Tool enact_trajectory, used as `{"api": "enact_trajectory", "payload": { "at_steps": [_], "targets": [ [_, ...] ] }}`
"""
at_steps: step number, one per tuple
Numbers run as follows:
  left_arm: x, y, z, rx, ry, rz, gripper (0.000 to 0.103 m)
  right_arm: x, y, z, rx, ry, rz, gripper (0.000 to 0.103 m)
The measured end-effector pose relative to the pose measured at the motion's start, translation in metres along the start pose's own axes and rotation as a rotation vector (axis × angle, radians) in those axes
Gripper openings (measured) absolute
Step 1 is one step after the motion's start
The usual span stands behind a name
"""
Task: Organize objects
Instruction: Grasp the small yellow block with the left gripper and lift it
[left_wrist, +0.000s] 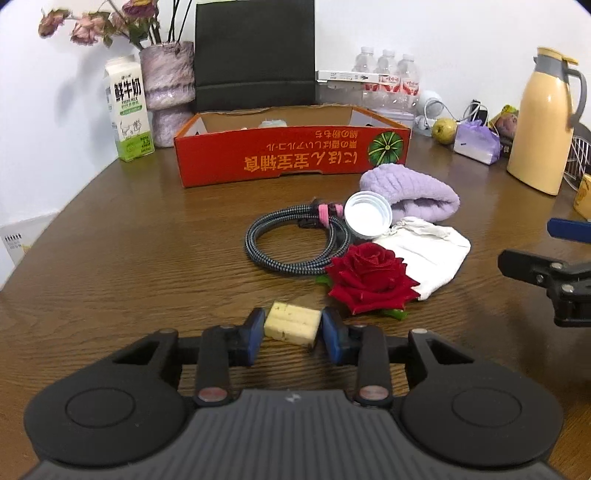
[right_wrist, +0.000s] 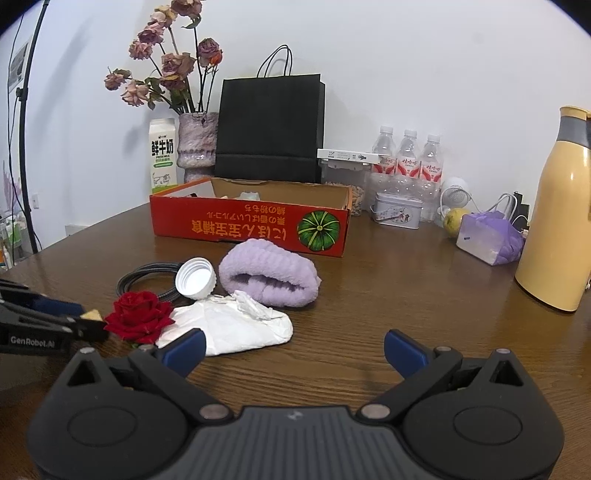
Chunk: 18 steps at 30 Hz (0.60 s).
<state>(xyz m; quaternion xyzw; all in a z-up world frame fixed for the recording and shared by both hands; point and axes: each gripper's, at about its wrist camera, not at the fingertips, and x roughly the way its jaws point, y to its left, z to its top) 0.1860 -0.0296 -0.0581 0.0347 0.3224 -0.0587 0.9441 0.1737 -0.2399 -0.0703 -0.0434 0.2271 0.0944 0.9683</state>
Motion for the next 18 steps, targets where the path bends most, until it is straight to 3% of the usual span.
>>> {"api": "enact_trajectory", "payload": {
  "at_steps": [7, 18],
  "targets": [
    [-0.004, 0.01, 0.002, -0.047, -0.038, 0.014, 0.034, 0.001, 0.001, 0.001, -0.003, 0.01, 0.002, 0.103],
    [-0.004, 0.054, 0.035, -0.105, -0.141, 0.132, 0.034, 0.011, 0.005, 0.001, -0.024, 0.053, 0.009, 0.103]
  ]
}}
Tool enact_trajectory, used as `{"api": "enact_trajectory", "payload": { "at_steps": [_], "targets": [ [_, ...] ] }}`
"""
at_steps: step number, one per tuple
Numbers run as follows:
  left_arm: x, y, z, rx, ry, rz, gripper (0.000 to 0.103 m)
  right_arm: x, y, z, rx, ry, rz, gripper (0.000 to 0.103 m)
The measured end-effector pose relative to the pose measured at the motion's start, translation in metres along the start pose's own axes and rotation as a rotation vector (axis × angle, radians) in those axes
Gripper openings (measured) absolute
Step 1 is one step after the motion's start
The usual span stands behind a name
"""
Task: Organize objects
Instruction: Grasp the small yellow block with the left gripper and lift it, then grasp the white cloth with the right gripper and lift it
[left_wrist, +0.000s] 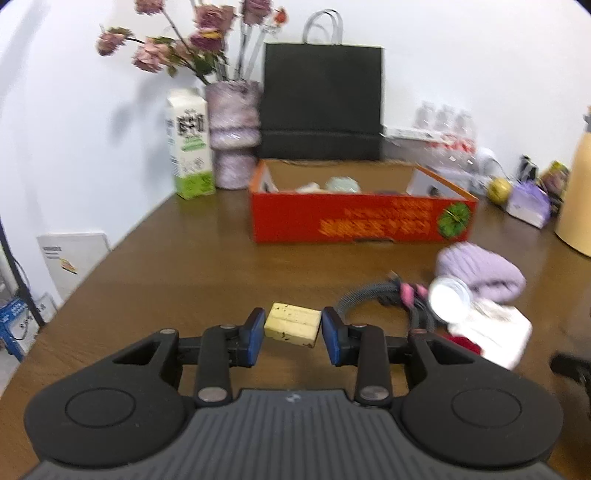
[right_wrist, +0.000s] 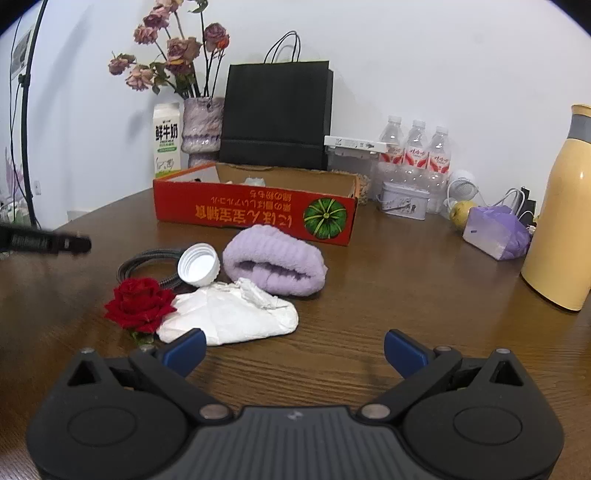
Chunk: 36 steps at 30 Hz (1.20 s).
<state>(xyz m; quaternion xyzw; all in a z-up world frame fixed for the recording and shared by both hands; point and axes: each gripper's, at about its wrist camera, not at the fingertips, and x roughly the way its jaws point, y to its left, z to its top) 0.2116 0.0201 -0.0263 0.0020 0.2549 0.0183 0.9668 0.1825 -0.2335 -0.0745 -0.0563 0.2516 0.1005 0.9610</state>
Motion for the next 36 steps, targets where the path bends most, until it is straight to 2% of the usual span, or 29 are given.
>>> {"api": "enact_trajectory", "payload": {
  "at_steps": [5, 8, 11, 18, 22, 25, 29, 31, 36],
  "targets": [
    [0.01, 0.019, -0.002, -0.068, 0.006, -0.007, 0.034, 0.007, 0.005, 0.0, -0.028, 0.043, -0.004, 0.103],
    [0.01, 0.021, -0.008, -0.049, -0.018, 0.004, 0.034, 0.01, 0.007, 0.001, -0.045, 0.042, 0.032, 0.103],
    [0.007, 0.02, -0.011, -0.036, -0.042, -0.015, 0.034, 0.019, 0.01, 0.009, -0.078, 0.033, 0.013, 0.103],
    [0.011, 0.021, -0.013, -0.044, -0.027, -0.053, 0.034, 0.054, 0.02, 0.039, -0.108, 0.119, 0.107, 0.103],
    [0.01, 0.025, -0.013, -0.064, -0.028, -0.066, 0.034, 0.077, 0.026, 0.048, -0.092, 0.187, 0.198, 0.103],
    [0.009, 0.025, -0.013, -0.067, -0.033, -0.071, 0.034, 0.086, 0.031, 0.052, -0.105, 0.214, 0.195, 0.103],
    [0.01, 0.025, -0.013, -0.069, -0.029, -0.077, 0.034, 0.097, 0.024, 0.052, -0.065, 0.254, 0.249, 0.103],
    [0.01, 0.026, -0.013, -0.071, -0.03, -0.08, 0.034, 0.097, 0.022, 0.047, -0.039, 0.244, 0.279, 0.103],
    [0.009, 0.025, -0.013, -0.076, -0.033, -0.081, 0.034, 0.083, 0.035, 0.036, -0.08, 0.198, 0.32, 0.103]
  ]
}}
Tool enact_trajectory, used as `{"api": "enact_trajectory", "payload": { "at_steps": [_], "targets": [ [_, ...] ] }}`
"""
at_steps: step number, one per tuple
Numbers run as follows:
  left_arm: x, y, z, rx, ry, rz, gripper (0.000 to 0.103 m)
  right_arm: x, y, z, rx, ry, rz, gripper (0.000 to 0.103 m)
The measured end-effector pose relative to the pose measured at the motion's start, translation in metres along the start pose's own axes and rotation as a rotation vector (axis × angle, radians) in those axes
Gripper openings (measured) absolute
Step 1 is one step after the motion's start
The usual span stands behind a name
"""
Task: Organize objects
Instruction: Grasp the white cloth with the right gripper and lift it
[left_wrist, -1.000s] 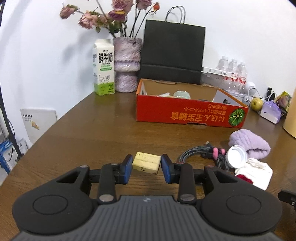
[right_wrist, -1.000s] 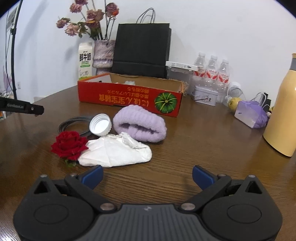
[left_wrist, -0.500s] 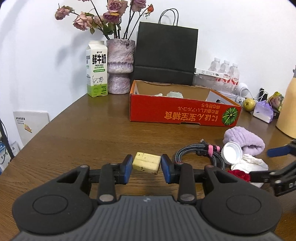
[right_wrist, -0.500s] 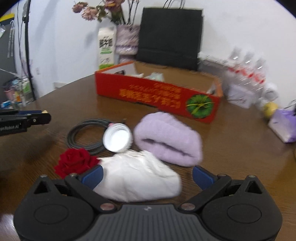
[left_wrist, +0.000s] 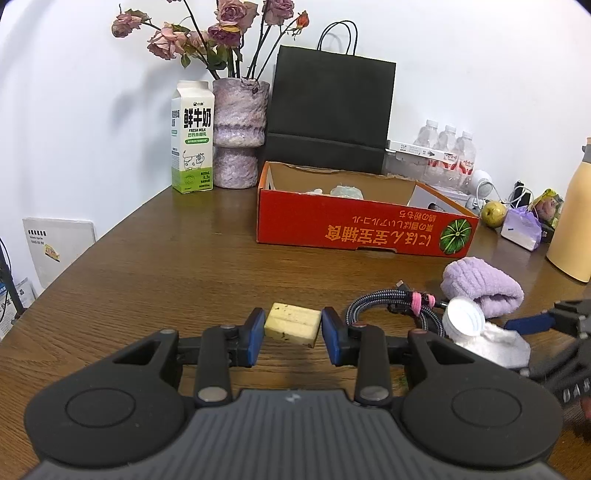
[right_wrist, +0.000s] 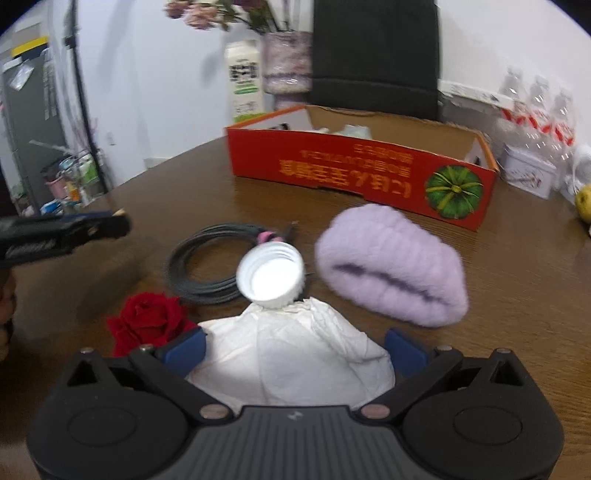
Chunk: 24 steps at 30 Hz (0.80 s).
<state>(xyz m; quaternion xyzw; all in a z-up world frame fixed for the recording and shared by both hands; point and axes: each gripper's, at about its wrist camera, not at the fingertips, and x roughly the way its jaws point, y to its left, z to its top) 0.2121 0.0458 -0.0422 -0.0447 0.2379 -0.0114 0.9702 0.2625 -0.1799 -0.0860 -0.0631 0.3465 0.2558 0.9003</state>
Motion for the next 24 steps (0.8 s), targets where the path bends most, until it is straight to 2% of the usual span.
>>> {"api": "enact_trajectory", "payload": {
  "at_steps": [5, 14, 24],
  "targets": [
    [-0.002, 0.0, 0.0, -0.004, -0.007, -0.003, 0.034, -0.013, 0.007, -0.007, -0.006, -0.046, -0.002, 0.103],
    [-0.006, 0.002, 0.0, -0.013, -0.025, -0.016, 0.034, -0.016, 0.018, -0.013, -0.024, -0.041, 0.046, 0.103],
    [-0.009, 0.001, 0.0, -0.01, -0.03, -0.022, 0.034, -0.009, 0.034, -0.015, -0.084, -0.02, 0.024, 0.103]
  ]
}}
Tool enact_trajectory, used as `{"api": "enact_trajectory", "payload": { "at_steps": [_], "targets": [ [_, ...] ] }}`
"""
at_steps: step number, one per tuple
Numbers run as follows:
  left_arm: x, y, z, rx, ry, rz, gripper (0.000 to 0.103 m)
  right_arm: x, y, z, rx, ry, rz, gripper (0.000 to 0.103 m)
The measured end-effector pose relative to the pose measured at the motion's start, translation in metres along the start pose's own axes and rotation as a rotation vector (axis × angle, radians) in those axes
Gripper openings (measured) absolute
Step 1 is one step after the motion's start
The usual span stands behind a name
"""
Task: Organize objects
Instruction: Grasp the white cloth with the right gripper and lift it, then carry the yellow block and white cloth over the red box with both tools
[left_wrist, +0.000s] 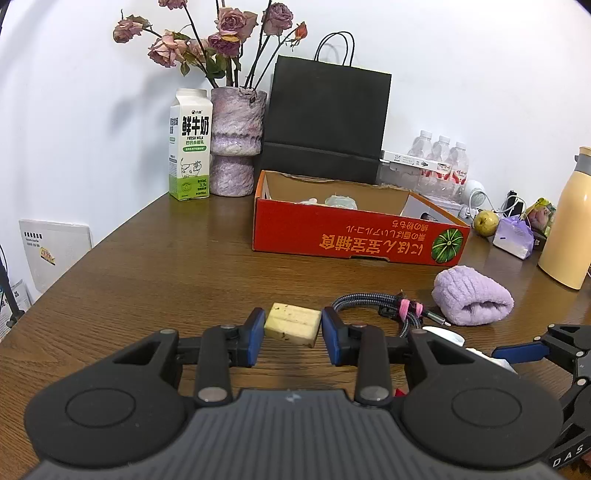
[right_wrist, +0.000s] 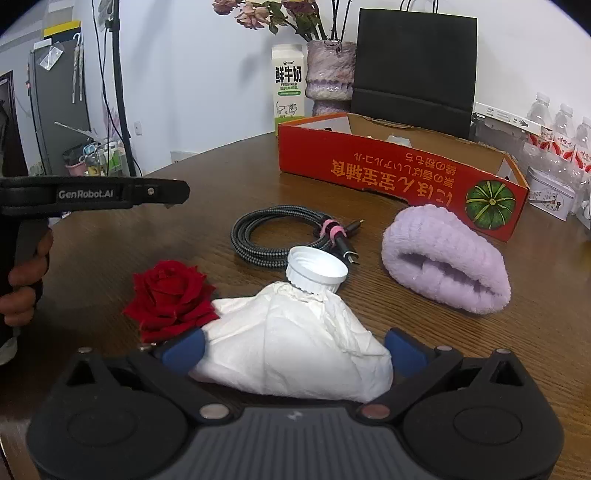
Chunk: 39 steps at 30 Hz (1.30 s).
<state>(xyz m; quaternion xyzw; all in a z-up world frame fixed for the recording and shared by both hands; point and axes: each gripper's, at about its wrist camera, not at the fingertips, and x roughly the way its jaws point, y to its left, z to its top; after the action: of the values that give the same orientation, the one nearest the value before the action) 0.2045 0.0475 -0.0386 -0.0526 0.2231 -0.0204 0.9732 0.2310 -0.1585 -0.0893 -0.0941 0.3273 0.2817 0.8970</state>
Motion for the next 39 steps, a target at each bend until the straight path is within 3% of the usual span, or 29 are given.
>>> {"api": "enact_trajectory", "payload": {
  "at_steps": [7, 13, 19, 21, 30, 39],
  "targets": [
    [-0.001, 0.001, 0.0, -0.01, -0.001, 0.003, 0.034, -0.002, 0.002, -0.002, -0.005, -0.006, 0.001, 0.1],
    [-0.002, 0.002, 0.0, -0.013, -0.002, -0.002, 0.034, -0.008, 0.008, -0.004, -0.005, -0.027, 0.008, 0.084],
    [-0.002, 0.002, 0.0, -0.014, -0.001, -0.001, 0.034, -0.014, 0.013, -0.005, -0.002, -0.053, -0.001, 0.055],
    [-0.002, 0.001, 0.0, -0.016, 0.0, -0.001, 0.034, -0.016, 0.013, -0.005, 0.005, -0.064, -0.025, 0.037],
    [-0.004, -0.001, -0.001, -0.015, -0.003, -0.001, 0.034, -0.039, 0.001, -0.01, 0.119, -0.202, -0.167, 0.031],
    [-0.007, -0.007, 0.001, -0.025, 0.0, 0.018, 0.034, -0.045, -0.002, -0.01, 0.138, -0.249, -0.194, 0.031]
  ]
}}
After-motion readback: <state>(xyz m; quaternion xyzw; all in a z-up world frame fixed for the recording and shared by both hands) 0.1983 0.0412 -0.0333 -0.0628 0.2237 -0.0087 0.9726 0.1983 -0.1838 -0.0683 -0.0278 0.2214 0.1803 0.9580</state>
